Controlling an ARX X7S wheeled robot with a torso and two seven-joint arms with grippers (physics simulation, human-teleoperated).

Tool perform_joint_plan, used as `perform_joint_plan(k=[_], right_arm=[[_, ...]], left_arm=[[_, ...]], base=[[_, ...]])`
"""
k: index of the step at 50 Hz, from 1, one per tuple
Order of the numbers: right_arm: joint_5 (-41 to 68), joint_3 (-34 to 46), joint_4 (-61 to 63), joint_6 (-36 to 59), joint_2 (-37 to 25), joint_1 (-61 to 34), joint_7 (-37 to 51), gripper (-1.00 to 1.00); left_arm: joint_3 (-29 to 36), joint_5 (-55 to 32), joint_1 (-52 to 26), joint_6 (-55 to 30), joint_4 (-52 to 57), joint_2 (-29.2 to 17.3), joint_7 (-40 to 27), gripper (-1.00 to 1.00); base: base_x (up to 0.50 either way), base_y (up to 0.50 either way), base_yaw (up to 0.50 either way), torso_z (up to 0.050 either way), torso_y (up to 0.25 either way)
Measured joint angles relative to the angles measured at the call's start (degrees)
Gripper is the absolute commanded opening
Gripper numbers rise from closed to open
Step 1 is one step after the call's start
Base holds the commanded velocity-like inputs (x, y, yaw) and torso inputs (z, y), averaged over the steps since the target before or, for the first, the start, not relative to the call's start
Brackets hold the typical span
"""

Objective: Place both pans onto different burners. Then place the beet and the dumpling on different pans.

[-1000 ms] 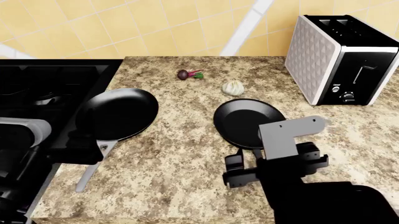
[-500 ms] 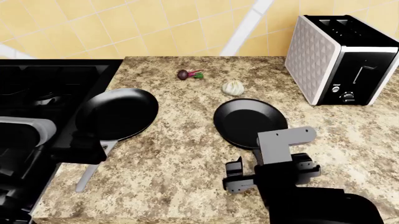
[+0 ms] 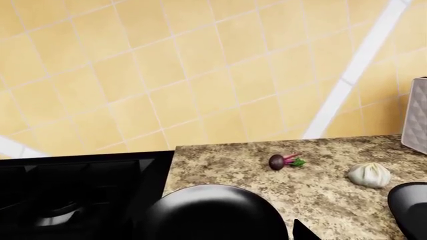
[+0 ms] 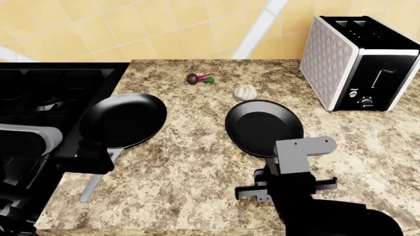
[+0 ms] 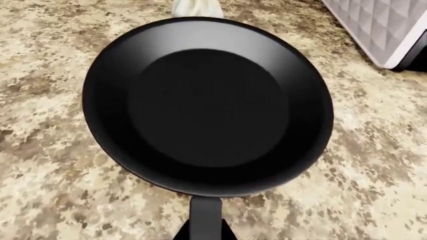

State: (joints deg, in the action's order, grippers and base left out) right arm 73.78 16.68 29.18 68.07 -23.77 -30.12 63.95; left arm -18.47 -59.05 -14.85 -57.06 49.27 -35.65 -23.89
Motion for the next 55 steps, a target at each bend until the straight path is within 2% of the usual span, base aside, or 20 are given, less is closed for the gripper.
perform_joint_plan(k=[16, 32, 45, 55], right_arm=[[5.42, -1.07, 2.81, 0.41, -2.21, -1.67, 2.34, -1.00], [16.76, -3.02, 8.04, 2.13, -5.21, -8.40, 11.18, -1.00], [16.79, -3.34, 9.06, 1.80, -6.20, -8.47, 10.63, -1.00], [15.52, -3.51, 9.45, 1.00, -6.78, -7.20, 8.88, -1.00]], left_arm=[[0.17, 0.40, 0.81, 1.07, -0.34, 0.08, 0.35, 1.00], [2.39, -0.05, -0.35, 0.44, -2.35, 0.47, 0.16, 1.00], [7.33, -1.99, -5.20, -4.50, -11.04, 2.02, -1.57, 1.00], [7.94, -5.48, -5.43, -8.56, -13.01, 3.54, -6.28, 1.00]], base=[[0.00, 0.00, 0.00, 0.000, 0.000], [0.00, 0.00, 0.00, 0.000, 0.001], [0.00, 0.00, 0.00, 0.000, 0.002], [0.00, 0.00, 0.00, 0.000, 0.002]])
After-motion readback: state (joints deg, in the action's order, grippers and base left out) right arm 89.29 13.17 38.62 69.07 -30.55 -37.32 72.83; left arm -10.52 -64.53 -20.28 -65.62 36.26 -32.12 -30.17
